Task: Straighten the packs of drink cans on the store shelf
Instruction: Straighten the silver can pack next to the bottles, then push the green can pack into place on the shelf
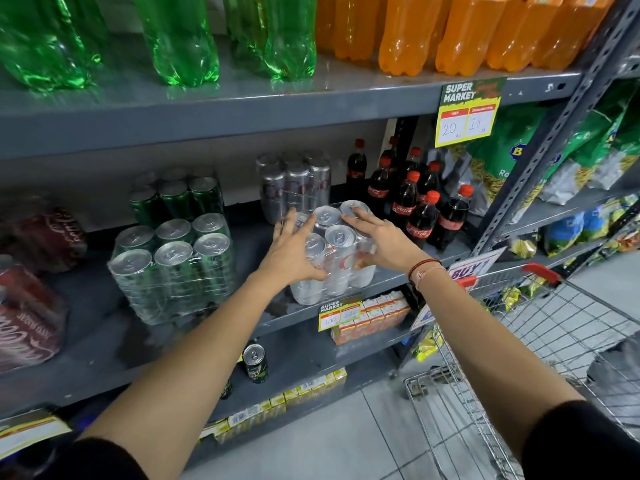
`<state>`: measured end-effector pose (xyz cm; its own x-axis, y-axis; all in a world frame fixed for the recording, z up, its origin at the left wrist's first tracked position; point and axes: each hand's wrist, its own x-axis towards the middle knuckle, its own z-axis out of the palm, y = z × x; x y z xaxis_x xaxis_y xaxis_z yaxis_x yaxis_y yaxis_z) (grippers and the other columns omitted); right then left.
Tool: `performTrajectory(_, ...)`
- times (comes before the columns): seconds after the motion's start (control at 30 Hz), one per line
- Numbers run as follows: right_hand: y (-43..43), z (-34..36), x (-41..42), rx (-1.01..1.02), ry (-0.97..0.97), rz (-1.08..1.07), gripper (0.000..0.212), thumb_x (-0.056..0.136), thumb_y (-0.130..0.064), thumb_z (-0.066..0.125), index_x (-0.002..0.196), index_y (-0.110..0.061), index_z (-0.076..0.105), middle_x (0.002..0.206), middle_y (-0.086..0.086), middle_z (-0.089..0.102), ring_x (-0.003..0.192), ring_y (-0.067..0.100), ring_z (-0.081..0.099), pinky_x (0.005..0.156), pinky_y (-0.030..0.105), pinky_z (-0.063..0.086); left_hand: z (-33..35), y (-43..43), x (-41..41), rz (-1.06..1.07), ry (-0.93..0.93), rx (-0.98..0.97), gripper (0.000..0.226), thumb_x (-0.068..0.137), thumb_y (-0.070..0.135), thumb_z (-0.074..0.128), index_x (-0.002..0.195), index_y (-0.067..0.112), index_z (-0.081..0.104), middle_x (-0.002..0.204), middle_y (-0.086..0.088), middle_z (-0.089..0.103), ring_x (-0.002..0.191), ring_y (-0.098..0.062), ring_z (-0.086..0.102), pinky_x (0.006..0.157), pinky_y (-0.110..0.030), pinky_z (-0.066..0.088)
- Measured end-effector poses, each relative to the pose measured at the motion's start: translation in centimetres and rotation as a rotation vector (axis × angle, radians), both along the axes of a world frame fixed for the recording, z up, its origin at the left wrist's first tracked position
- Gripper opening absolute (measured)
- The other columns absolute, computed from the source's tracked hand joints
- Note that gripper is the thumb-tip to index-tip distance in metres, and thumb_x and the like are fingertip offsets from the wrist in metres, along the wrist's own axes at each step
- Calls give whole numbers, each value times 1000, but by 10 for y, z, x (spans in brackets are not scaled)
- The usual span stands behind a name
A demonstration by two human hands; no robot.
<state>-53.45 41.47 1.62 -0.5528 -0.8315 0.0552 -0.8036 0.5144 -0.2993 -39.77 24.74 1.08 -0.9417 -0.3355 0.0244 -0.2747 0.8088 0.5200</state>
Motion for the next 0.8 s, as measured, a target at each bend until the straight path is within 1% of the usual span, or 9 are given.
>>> performTrajectory(0.23,1,3,0,46,-28,-28,103,70,-34,81,149,-36,15,161,-6,5,146,30,20,115,50,17,1,-4,3,-40,-7,6,119,60,42,82,149,30,5,159,-5,-14,146,-32,-11,118,-49,13)
performTrajectory(0.33,-5,15,10,73,-49,-105,103,64,-54,79,147,-42,18,160,-8,15,142,34,22,113,58,21,8,-18,20,-86,-2,-28,120,61,51,79,150,28,2,159,-6,-16,145,-26,-16,119,-50,9)
performTrajectory(0.4,-18,26,20,44,-37,-137,112,53,-75,71,146,-43,18,157,-5,23,142,33,22,112,62,18,20,-34,40,-46,55,-69,118,62,57,75,149,29,1,159,-8,-13,146,-26,-15,119,-48,6)
performTrajectory(0.43,-27,32,26,11,-15,-122,118,48,-80,69,147,-42,17,158,-3,23,143,33,21,113,62,19,27,-45,52,-5,85,-84,117,63,58,74,149,28,1,160,-9,-8,146,-27,-11,119,-47,6)
performTrajectory(0.47,-37,37,32,-9,9,-87,119,49,-75,72,148,-40,15,159,0,20,144,34,20,113,60,20,33,-58,64,44,106,-89,115,64,59,73,149,28,3,160,-11,-3,147,-28,-7,119,-47,8)
performTrajectory(0.53,-58,47,50,-35,-10,-4,115,60,-53,81,150,-33,12,160,6,15,146,34,14,117,51,17,42,-87,89,140,127,-108,115,63,63,71,149,24,6,159,-12,6,147,-30,2,118,-48,13)
performTrajectory(0.6,-81,57,70,-74,-104,67,112,65,-51,80,150,-29,11,160,10,11,148,29,7,119,42,11,45,-116,111,221,120,-153,121,58,68,69,149,19,6,159,-14,8,146,-32,4,117,-50,15)
performTrajectory(0.7,-126,47,92,-55,-175,128,119,62,-52,81,151,-24,8,160,11,10,148,30,6,120,44,13,36,-148,142,325,60,-173,130,52,71,70,150,18,2,159,-16,3,146,-34,0,117,-50,14)
performTrajectory(0.8,-166,22,113,-61,-321,151,128,56,-49,86,151,-28,2,161,10,6,149,26,1,120,44,14,21,-165,166,418,58,-15,135,43,70,75,149,30,3,159,-15,-1,146,-35,1,116,-52,18)
